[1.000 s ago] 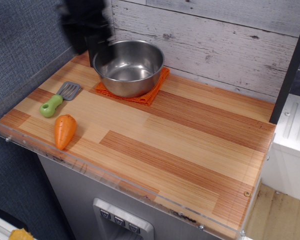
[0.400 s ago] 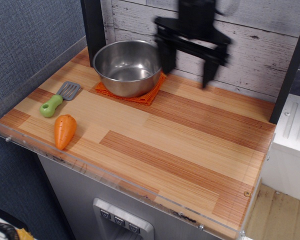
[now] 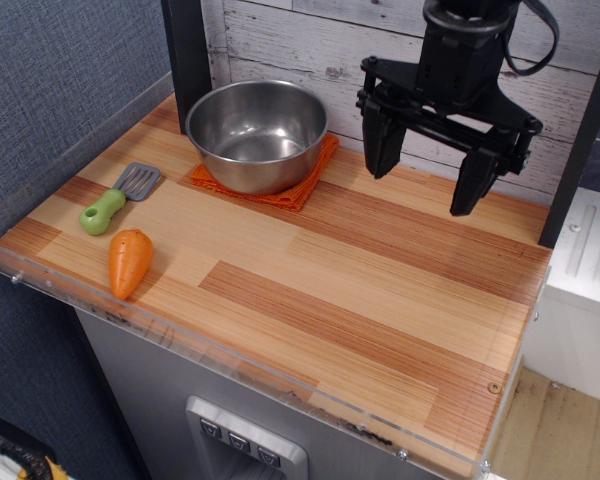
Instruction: Move the knife from back to frontside of the table.
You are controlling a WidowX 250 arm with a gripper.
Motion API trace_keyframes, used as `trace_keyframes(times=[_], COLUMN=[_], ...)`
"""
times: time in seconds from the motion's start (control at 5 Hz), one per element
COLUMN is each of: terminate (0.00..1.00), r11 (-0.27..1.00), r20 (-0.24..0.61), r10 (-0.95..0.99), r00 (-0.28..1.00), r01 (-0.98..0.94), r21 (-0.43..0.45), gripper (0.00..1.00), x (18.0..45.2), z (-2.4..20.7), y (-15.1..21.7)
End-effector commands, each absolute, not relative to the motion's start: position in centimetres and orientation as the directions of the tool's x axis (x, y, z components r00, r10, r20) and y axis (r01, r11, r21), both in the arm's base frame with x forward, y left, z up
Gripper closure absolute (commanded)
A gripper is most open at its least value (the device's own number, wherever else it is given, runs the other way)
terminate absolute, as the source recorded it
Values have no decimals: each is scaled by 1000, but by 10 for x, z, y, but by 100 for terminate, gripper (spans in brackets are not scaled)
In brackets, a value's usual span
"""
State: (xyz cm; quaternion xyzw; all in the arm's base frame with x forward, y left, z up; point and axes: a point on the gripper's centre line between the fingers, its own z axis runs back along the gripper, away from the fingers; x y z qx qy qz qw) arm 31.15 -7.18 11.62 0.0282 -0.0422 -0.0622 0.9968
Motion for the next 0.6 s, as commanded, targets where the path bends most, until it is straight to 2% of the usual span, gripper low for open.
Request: trace_keyframes(times=[0.0, 0.2, 0.4], terminate=[0, 0, 100], r11=[987, 987, 987], r20=[139, 139, 139], r10=[-157, -157, -157], r00=[978, 978, 978], r01=[151, 151, 151], r21=[49, 49, 49], gripper=[0, 0, 0], x=[302, 302, 302], z=[136, 136, 136], y=[-73, -73, -73])
